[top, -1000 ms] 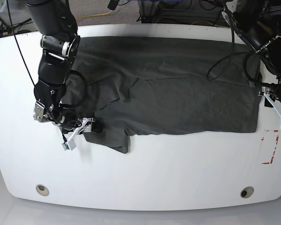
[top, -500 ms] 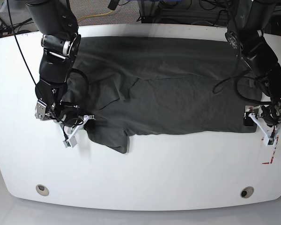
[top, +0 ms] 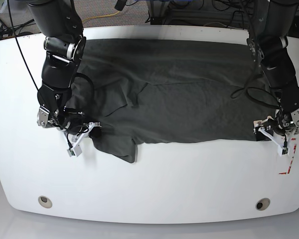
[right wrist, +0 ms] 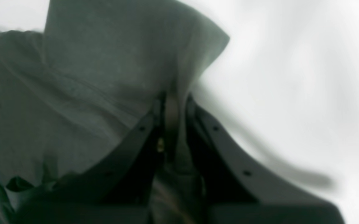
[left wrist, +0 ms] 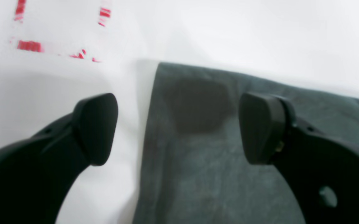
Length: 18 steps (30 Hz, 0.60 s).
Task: Fold the T-shirt properly
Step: 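Release the edge and move both grippers to the shirt hem corners, then fold the hem over onto the held edge with both grippers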
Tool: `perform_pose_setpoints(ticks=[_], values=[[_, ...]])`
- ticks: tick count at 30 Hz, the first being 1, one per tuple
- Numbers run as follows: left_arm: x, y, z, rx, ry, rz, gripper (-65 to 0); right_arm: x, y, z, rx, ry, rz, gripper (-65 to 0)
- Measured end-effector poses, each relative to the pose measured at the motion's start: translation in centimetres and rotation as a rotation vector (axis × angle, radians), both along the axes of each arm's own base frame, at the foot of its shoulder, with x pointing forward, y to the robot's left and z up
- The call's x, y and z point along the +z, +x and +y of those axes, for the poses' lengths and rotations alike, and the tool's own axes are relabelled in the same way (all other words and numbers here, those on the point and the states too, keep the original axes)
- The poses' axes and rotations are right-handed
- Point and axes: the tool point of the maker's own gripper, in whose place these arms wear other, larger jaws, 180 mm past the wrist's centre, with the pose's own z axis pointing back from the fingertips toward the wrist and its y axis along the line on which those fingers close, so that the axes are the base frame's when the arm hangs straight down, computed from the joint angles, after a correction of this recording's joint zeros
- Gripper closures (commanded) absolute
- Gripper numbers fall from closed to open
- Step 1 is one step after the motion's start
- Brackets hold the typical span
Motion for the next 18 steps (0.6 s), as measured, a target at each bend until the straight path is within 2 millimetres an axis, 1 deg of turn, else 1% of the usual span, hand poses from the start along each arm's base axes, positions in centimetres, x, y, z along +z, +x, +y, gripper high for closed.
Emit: perform_pose_setpoints(ticks=[3, 6, 10, 11, 12, 13, 14, 16, 17, 18], values=[[-1.1, 0.0, -0.3, 0.002, -0.029, 0.034, -57.9, 0.0, 0.0, 0.0, -0.001, 0.000, -0.001, 0.0], [-1.1, 0.7, -0.2, 0.015, -0.059, 0.031, -57.6, 0.0, 0.0, 0.0, -0.001, 0.005, -0.002, 0.0], [-1.4, 1.2, -0.9, -0.018, -0.087, -0.004, -57.1, 0.0, 0.0, 0.1, -0.001, 0.006, 0.000, 0.0], [-1.5, 1.2, -0.9, -0.023, -0.089, -0.006, -55.1, 0.0, 0.0, 0.1, -0.001, 0.006, 0.000, 0.0], [-1.4, 1.2, -1.0, -0.027, -0.090, -0.006, -51.1, 0.0, 0.0, 0.1, -0.001, 0.006, 0.000, 0.0], [-1.4, 1.3, -1.1, -0.026, -0.093, -0.009, -45.6, 0.0, 0.0, 0.1, -0.001, 0.006, 0.000, 0.0], [-1.4, 1.4, -1.2, -0.026, -0.096, -0.012, -37.1, 0.0, 0.0, 0.1, -0.001, 0.006, 0.000, 0.0], [-1.5, 1.6, -1.8, -0.029, -0.105, -0.030, -15.3, 0.1, 0.1, 0.1, -0.001, 0.005, -0.002, 0.0], [-1.5, 1.8, -2.1, -0.032, -0.108, -0.043, -8.8, 0.2, 0.2, 0.0, 0.000, 0.002, -0.004, 0.0], [-1.5, 2.0, -2.3, -0.036, -0.110, -0.058, -0.1, 0.3, 0.3, 0.0, 0.002, -0.002, -0.004, 0.0]])
